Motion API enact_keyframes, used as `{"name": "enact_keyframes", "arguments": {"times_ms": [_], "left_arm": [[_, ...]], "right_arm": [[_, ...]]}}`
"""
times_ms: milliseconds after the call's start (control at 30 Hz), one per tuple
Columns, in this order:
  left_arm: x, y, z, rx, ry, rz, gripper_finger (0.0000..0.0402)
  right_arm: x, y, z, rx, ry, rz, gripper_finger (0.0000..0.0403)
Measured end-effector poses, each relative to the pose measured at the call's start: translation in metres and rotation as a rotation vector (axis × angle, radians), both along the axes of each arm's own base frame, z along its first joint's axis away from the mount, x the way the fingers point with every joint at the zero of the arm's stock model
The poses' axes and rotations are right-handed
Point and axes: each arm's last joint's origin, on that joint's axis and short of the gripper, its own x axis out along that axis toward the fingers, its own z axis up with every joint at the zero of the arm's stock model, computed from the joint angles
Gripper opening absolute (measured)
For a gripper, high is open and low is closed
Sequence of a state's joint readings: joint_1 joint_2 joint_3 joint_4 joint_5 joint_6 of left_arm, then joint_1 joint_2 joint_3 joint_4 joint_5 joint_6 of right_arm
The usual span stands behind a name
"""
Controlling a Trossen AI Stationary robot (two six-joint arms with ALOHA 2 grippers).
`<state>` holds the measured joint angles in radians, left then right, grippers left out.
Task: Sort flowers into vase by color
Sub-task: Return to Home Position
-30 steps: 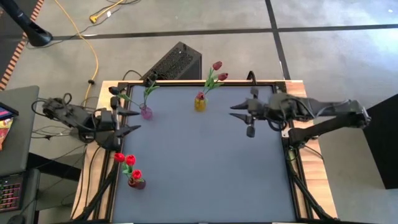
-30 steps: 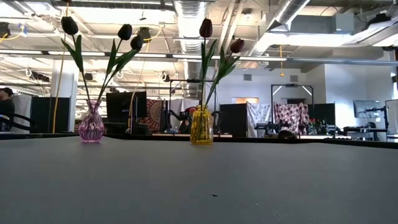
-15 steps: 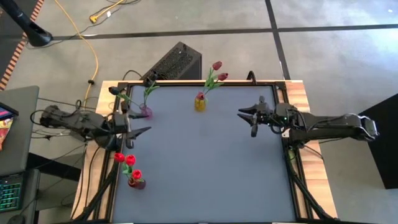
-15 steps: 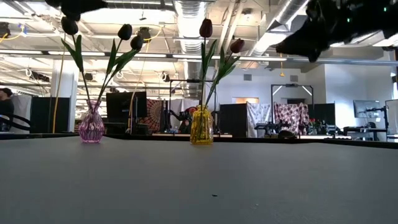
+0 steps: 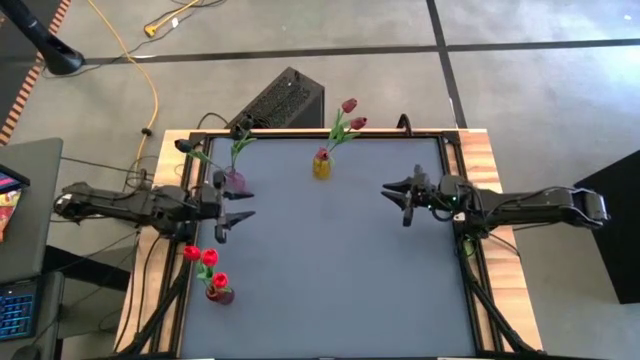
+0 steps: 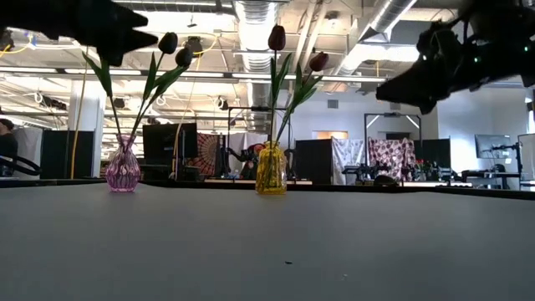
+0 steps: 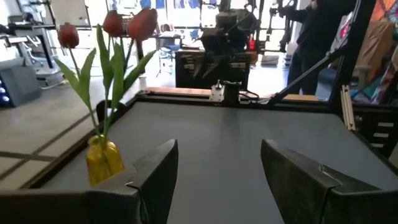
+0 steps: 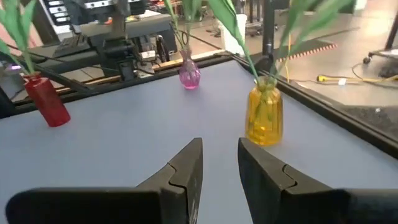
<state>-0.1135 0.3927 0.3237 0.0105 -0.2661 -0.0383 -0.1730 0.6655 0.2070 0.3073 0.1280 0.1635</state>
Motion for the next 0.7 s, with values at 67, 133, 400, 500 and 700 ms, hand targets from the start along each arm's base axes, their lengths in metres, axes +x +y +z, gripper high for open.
{"name": "enact_keyframes", "arguments": {"times_ms": [67, 133, 400, 500, 700], "left_arm": [[0.001, 0.000, -0.009, -0.010, -0.005, 0.001, 0.0219], [0.002, 0.000, -0.016, -0.018, -0.010, 0.001, 0.0219], [0.004, 0.000, -0.038, -0.054, -0.026, 0.003, 0.0219], [0.003, -0.001, -0.043, -0.054, -0.010, -0.016, 0.0219], [0.001, -0.001, -0.051, -0.065, -0.038, -0.029, 0.0219]], "right_arm": [[-0.002, -0.001, -0.006, 0.011, -0.007, -0.009, 0.0127], [-0.003, -0.002, -0.010, 0.013, -0.016, -0.018, 0.0127], [-0.005, -0.005, -0.016, 0.018, 0.024, -0.042, 0.0127], [-0.006, -0.008, -0.017, 0.015, 0.044, -0.053, 0.0127], [-0.007, -0.013, -0.016, 0.024, 0.031, 0.027, 0.0127]]}}
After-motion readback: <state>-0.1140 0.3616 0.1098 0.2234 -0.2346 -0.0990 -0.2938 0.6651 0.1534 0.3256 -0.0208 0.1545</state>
